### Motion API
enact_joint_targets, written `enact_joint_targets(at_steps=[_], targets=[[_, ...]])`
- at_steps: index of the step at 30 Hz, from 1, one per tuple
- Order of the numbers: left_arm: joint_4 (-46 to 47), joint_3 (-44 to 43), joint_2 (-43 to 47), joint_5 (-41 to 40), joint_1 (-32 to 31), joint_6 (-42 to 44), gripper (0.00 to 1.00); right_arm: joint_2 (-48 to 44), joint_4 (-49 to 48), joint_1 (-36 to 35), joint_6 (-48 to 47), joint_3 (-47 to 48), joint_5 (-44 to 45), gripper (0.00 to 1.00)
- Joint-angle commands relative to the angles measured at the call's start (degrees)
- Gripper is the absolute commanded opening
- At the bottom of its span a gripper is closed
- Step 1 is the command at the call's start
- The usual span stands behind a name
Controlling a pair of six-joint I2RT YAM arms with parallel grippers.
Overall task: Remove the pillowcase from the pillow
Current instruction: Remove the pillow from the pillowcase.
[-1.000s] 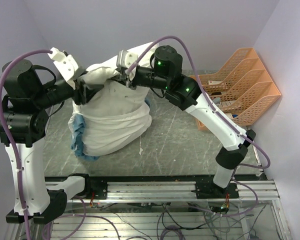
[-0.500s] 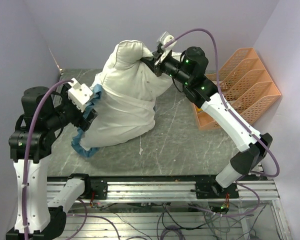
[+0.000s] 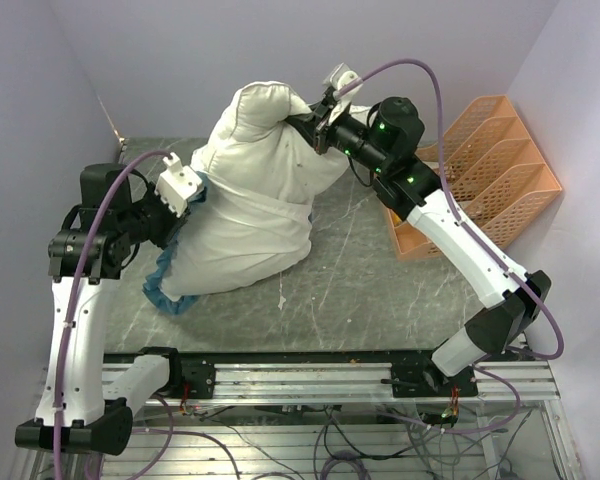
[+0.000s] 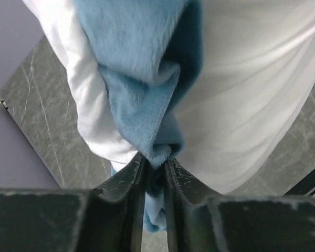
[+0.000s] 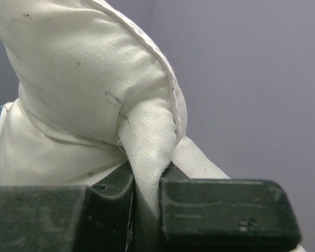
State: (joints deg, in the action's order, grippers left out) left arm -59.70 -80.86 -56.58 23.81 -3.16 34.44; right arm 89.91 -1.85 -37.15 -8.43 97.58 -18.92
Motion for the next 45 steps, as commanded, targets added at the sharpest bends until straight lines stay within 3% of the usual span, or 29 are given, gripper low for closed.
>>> enact_joint_targets(at_steps=[1, 7, 17, 25, 29, 31, 33, 35, 36, 37, 41, 43, 45], targets=[[0.71, 3.81, 0.87, -0.56, 0.61, 2.02, 0.23, -1.32, -3.97, 2.71, 3.06, 0.51, 3.11, 0.00], [2.03, 10.96, 1.37, -5.20, 3.48, 7.05, 0.08, -1.65, -8.25, 8.05, 8.21, -0.79, 5.41, 0.00], [4.66, 30.34, 3.21, -14.11, 15.10, 27.40, 0.07, -2.13, -13.44, 20.00, 16.48, -5.82, 15.44, 0.00], [0.50, 38.41, 2.61, -20.35, 26.61, 47.09, 0.07, -2.36, -16.00, 27.97, 24.44, -11.79, 20.29, 0.00], [-1.07, 37.60, 0.63, -18.89, 30.96, 50.65, 0.08, -3.13, -19.88, 28.47, 25.97, -13.81, 16.17, 0.00], [-4.35, 32.88, -0.65, -14.39, 31.01, 50.65, 0.21, -2.94, -22.21, 27.90, 28.22, -13.24, 10.89, 0.00], [-13.31, 22.12, -2.67, -6.63, 31.00, 49.70, 0.49, -2.54, -25.22, 25.68, 29.66, -12.06, 5.46, 0.00], [-23.65, 8.53, -5.96, 3.82, 31.02, 48.54, 0.69, -1.86, -25.55, 20.93, 27.44, -8.56, 2.44, 0.00], [-25.74, 1.59, -7.28, 8.89, 30.57, 43.80, 0.88, -1.39, -25.01, 18.11, 25.59, -6.77, 1.50, 0.00], [-26.08, -4.91, -8.06, 13.10, 29.59, 38.64, 0.95, -0.80, -24.36, 15.25, 24.02, -4.78, 0.11, 0.00], [-25.71, -25.84, -10.49, 25.60, 25.78, 25.99, 0.99, 2.23, -21.49, 5.74, 20.41, 2.76, -1.00, 0.00], [-21.19, -30.37, -10.95, 32.60, 25.36, 17.50, 0.99, 3.78, -21.03, 1.47, 19.68, 5.49, -1.59, 0.00], [-8.97, -29.16, -9.67, 37.53, 25.36, 3.51, 0.99, 4.99, -21.04, -1.41, 19.53, 7.74, -2.22, 0.00]])
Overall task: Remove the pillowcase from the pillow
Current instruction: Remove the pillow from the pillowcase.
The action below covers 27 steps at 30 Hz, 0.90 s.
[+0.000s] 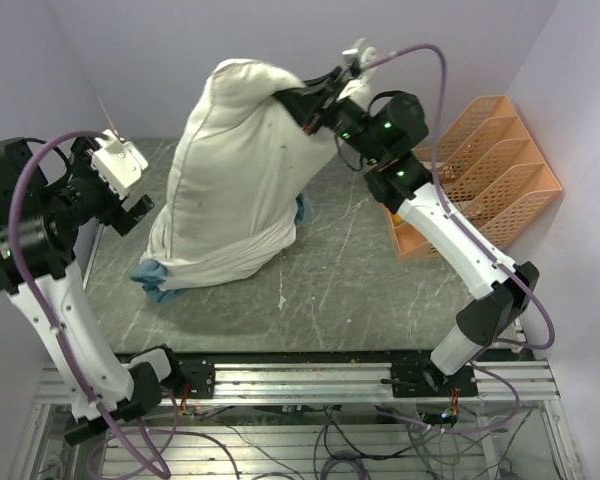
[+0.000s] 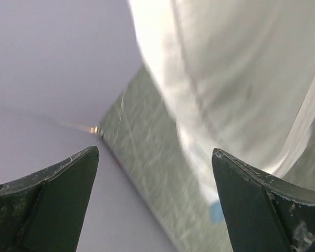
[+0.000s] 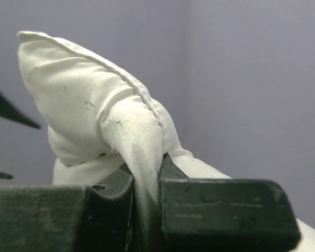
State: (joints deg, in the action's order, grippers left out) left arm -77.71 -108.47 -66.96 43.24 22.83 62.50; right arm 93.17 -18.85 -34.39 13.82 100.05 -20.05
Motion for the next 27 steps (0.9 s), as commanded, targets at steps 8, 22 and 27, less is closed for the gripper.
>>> enact_joint_targets(at_steps=[8, 22, 27], targets=[[60.98, 18.60, 9.01, 29.12, -1.26, -64.79, 0.99, 8.96, 1.47, -13.65, -5.56, 19.33, -3.89, 0.00], [37.48, 16.54, 2.87, 21.48, -12.78, -43.97, 0.42, 11.35, 3.93, -19.31, -7.58, 21.36, -10.53, 0.06], [35.69, 13.05, 1.99, 13.36, -13.99, -44.69, 0.07, 2.32, 0.08, -14.35, -4.40, 6.37, -4.39, 0.63]])
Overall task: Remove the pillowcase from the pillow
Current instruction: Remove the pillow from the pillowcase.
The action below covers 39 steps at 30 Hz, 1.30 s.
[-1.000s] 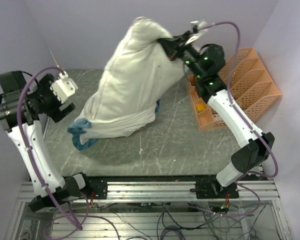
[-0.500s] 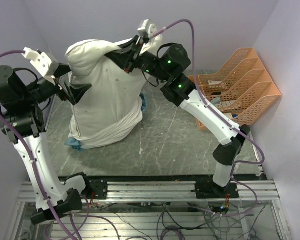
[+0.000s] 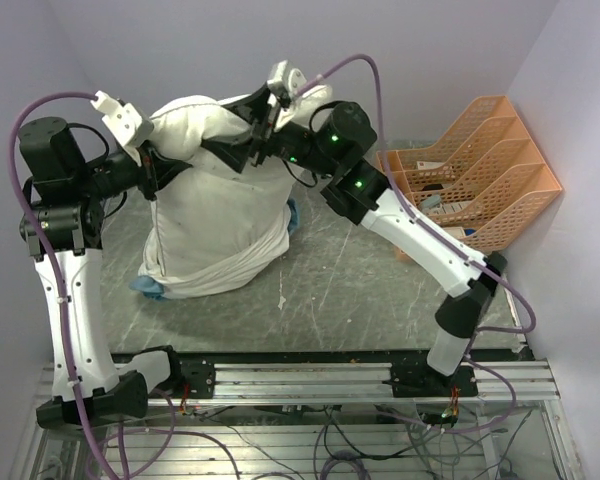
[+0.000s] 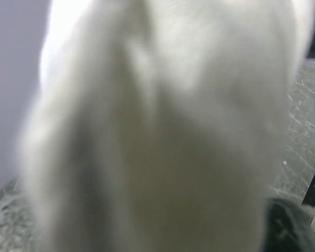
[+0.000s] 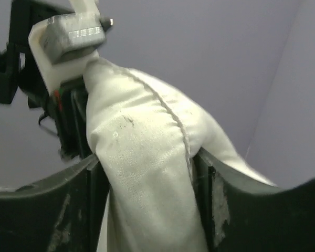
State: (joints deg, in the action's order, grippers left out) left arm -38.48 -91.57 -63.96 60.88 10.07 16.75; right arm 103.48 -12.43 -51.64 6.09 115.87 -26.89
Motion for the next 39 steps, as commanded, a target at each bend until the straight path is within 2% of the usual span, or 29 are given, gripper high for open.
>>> enact_joint_targets(at_steps=[1, 3, 6, 8, 11, 15, 19, 22, 28, 32, 39], targets=[[-4.80, -6.26, -1.64, -6.69, -1.25, 1.16, 0.07, -10.42, -9.92, 5.85, 7.22, -14.46, 2.15, 0.69], [-7.07, -10.37, -3.38, -11.47, -1.22, 1.14, 0.07, -14.73, -17.61, 12.74, 17.58, -25.89, -0.05, 0.81], [-6.15, -14.32, -4.20, -19.79, -1.19, -0.64, 0.07, -20.09, -24.07, 21.18, 27.35, -38.96, -0.35, 0.85], [-4.42, -15.64, -3.69, -22.83, -1.16, -1.97, 0.07, -22.30, -24.84, 25.24, 28.50, -46.08, -0.04, 0.86], [-3.90, -18.72, -3.41, -24.25, -1.14, -4.17, 0.07, -23.36, -23.81, 27.38, 27.73, -55.02, 1.64, 0.86], [-5.14, -21.64, -2.84, -22.94, -1.16, -5.13, 0.07, -18.20, -33.48, 29.29, 29.97, -65.76, -4.54, 0.82], [-5.56, -21.52, -2.39, -22.22, -1.16, -4.97, 0.07, -6.58, -46.12, 28.94, 34.30, -66.13, -16.05, 0.76], [-6.74, -21.59, -2.57, -22.45, -1.14, -3.79, 0.07, -0.35, -53.99, 28.08, 37.85, -64.54, -19.30, 0.75], [-7.19, -21.00, -2.47, -22.72, -1.14, -2.65, 0.07, 3.78, -48.20, 23.77, 32.40, -58.88, -19.42, 0.78], [-7.42, -20.96, -2.50, -22.59, -1.16, -2.26, 0.07, 6.55, -50.63, 23.69, 34.38, -56.80, -18.27, 0.78], [-7.85, -23.05, -2.61, -21.25, -1.18, -2.60, 0.07, 11.85, -40.10, 21.22, 31.65, -47.34, -11.74, 0.69]])
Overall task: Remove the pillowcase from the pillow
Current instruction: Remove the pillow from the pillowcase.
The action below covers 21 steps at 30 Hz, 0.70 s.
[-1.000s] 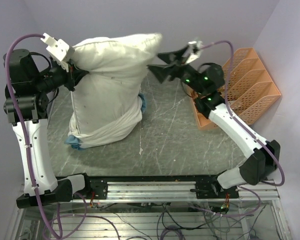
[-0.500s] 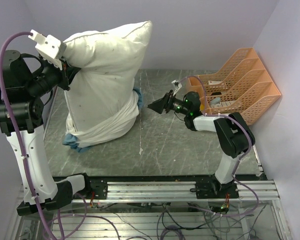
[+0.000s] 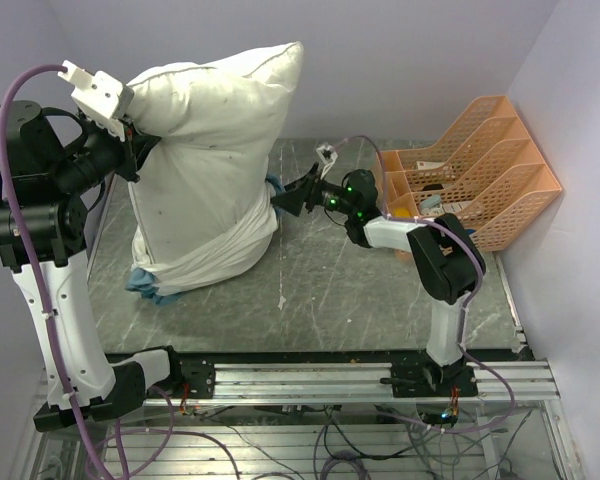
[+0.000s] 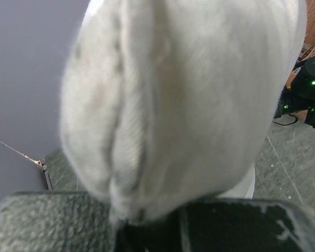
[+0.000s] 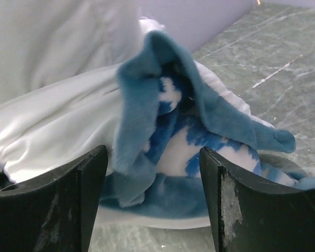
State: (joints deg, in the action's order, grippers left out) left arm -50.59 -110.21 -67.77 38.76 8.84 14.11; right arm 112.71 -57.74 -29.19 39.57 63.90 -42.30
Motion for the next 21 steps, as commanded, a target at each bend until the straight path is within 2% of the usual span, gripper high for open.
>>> enact_joint_targets(at_steps=[1, 3, 7, 9, 16, 21], targets=[[4.17, -5.24, 1.15, 1.04, 0.04, -0.04, 0.07, 4.47, 6.31, -1.41, -1.75, 5.83, 4.19, 0.66], [4.41, -6.80, 1.02, 1.41, 0.05, -0.64, 0.07, 6.50, 6.11, -1.80, -0.42, 7.05, 4.61, 0.56], [5.11, -10.96, 0.23, 2.51, 0.09, -2.46, 0.07, 7.90, 0.25, -2.01, 3.36, 4.92, 6.08, 0.16], [5.88, -12.94, -0.18, 2.48, 0.04, -3.01, 0.07, 7.84, 0.46, -1.97, 3.58, 3.81, 7.57, 0.00], [9.69, -20.25, -2.20, 2.77, 0.06, -6.31, 0.07, 7.65, 6.20, -1.75, -0.07, 1.03, 15.68, 0.00], [13.80, -23.29, -2.54, 2.71, 0.04, -7.97, 0.07, 9.02, 16.28, -1.79, -2.91, 1.38, 27.21, 0.00]])
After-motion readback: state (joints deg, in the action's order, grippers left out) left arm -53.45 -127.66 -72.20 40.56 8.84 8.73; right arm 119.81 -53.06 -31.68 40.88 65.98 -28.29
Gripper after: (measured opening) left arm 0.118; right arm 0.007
